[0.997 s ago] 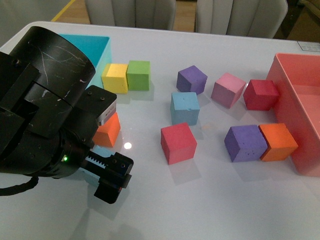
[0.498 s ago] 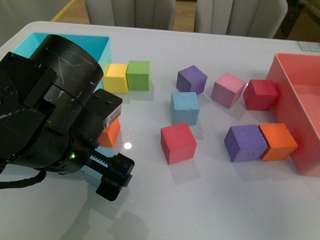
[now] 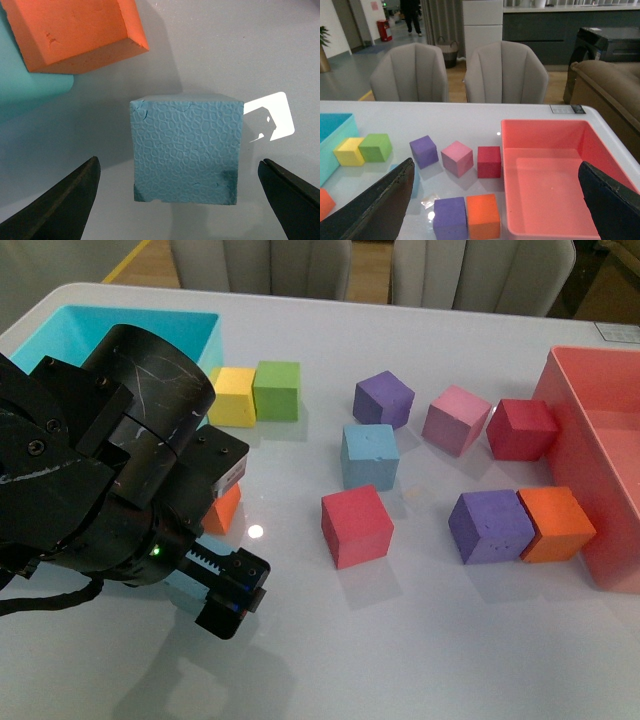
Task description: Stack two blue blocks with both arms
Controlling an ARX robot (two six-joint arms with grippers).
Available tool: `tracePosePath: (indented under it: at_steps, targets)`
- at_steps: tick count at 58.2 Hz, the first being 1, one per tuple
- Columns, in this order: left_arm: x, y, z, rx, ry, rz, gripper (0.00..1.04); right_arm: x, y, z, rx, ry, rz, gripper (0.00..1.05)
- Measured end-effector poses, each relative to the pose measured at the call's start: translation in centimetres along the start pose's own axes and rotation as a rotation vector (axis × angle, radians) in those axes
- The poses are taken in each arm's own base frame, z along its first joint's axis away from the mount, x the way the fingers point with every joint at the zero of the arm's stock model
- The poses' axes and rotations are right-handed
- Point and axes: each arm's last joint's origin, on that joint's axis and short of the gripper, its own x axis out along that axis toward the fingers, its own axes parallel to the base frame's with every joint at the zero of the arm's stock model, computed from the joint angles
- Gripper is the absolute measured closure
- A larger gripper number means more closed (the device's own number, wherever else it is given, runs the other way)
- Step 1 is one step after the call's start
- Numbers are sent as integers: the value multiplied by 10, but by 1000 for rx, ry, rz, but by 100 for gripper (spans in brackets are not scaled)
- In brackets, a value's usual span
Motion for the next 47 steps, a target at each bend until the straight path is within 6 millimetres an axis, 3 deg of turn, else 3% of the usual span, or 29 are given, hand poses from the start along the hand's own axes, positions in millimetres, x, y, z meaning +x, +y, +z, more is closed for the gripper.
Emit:
tracePosePath:
  at_steps: [39,47]
  targets:
    - [18,-1,2,2,29,-1,9,0,0,0,0,0,0,9]
    - [18,-1,3,3,29,1,28,0,0,0,0,0,0,9]
